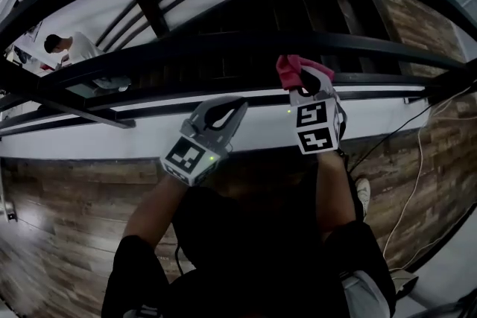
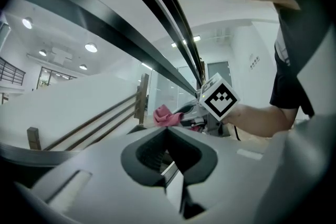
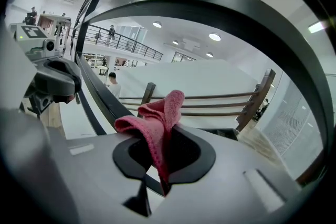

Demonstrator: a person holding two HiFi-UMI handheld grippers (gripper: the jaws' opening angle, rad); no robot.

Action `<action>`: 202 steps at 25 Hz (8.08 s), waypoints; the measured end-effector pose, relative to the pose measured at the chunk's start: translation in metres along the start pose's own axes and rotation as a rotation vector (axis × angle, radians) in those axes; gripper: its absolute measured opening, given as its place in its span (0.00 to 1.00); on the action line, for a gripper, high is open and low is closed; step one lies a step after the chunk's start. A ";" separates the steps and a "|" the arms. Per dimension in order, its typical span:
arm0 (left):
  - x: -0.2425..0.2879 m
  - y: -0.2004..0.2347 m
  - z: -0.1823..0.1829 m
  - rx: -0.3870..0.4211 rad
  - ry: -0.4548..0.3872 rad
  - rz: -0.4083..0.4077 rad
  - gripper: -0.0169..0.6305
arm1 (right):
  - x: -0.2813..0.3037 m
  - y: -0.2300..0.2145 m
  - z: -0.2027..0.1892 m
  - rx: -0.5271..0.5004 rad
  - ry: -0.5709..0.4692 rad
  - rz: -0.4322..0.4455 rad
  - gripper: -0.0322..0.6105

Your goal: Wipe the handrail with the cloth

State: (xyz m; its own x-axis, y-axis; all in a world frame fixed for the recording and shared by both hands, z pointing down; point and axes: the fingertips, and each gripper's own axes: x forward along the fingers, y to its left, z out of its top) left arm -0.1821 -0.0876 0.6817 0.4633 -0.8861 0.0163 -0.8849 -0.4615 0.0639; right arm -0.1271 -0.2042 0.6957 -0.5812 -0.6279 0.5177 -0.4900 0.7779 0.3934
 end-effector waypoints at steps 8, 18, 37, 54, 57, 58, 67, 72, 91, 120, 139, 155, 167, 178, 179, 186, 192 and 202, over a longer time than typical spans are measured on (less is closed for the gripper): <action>-0.039 0.021 -0.010 -0.035 -0.027 0.079 0.02 | -0.002 0.055 0.039 0.075 -0.086 0.175 0.12; -0.087 0.041 -0.017 -0.062 -0.018 0.151 0.02 | -0.003 0.114 0.074 0.033 -0.113 0.236 0.12; -0.168 0.085 -0.041 -0.094 -0.036 0.342 0.02 | 0.012 0.206 0.128 -0.198 -0.120 0.293 0.12; -0.225 0.114 -0.051 -0.086 -0.030 0.498 0.02 | 0.021 0.270 0.168 -0.407 -0.112 0.369 0.12; -0.238 0.119 -0.052 -0.051 -0.018 0.538 0.02 | 0.022 0.277 0.173 -0.389 -0.118 0.395 0.12; -0.241 0.121 -0.051 -0.039 -0.016 0.551 0.02 | 0.023 0.280 0.175 -0.387 -0.119 0.403 0.12; -0.250 0.123 -0.055 0.055 0.002 0.580 0.02 | 0.035 0.313 0.190 -0.423 -0.119 0.438 0.12; -0.261 0.127 -0.063 0.024 -0.013 0.608 0.02 | 0.039 0.332 0.202 -0.433 -0.133 0.473 0.12; -0.311 0.128 -0.083 -0.065 -0.036 0.717 0.02 | 0.056 0.383 0.237 -0.476 -0.130 0.551 0.12; -0.047 0.018 -0.016 0.099 -0.034 0.123 0.02 | -0.115 0.095 0.077 -0.403 -0.342 0.469 0.12; 0.300 -0.195 0.025 0.177 -0.048 -0.065 0.02 | -0.183 -0.238 -0.116 -0.444 -0.352 0.512 0.12; 0.465 -0.315 -0.087 0.057 0.111 -0.294 0.02 | -0.108 -0.369 -0.349 -0.143 -0.058 0.067 0.12; 0.516 -0.335 -0.100 0.004 0.125 -0.304 0.02 | -0.091 -0.469 -0.403 -0.162 0.065 -0.400 0.12; 0.535 -0.341 -0.118 0.006 0.163 -0.282 0.02 | -0.065 -0.474 -0.439 -0.124 0.143 -0.427 0.12; 0.534 -0.341 -0.119 0.008 0.168 -0.281 0.02 | -0.062 -0.472 -0.441 -0.099 0.145 -0.412 0.12; 0.522 -0.330 -0.126 -0.006 0.189 -0.258 0.02 | -0.060 -0.473 -0.442 0.257 0.063 -0.281 0.12; 0.515 -0.325 -0.127 -0.014 0.180 -0.247 0.02 | -0.056 -0.451 -0.434 0.326 0.048 -0.175 0.12; 0.487 -0.303 -0.132 -0.017 0.194 -0.204 0.02 | -0.047 -0.415 -0.419 0.354 0.046 -0.075 0.12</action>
State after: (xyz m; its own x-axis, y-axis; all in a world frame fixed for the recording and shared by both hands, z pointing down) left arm 0.3181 -0.3730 0.8018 0.6341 -0.7491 0.1916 -0.7720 -0.6274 0.1021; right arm 0.3764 -0.4871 0.8265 -0.5093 -0.6745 0.5344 -0.7292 0.6681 0.1483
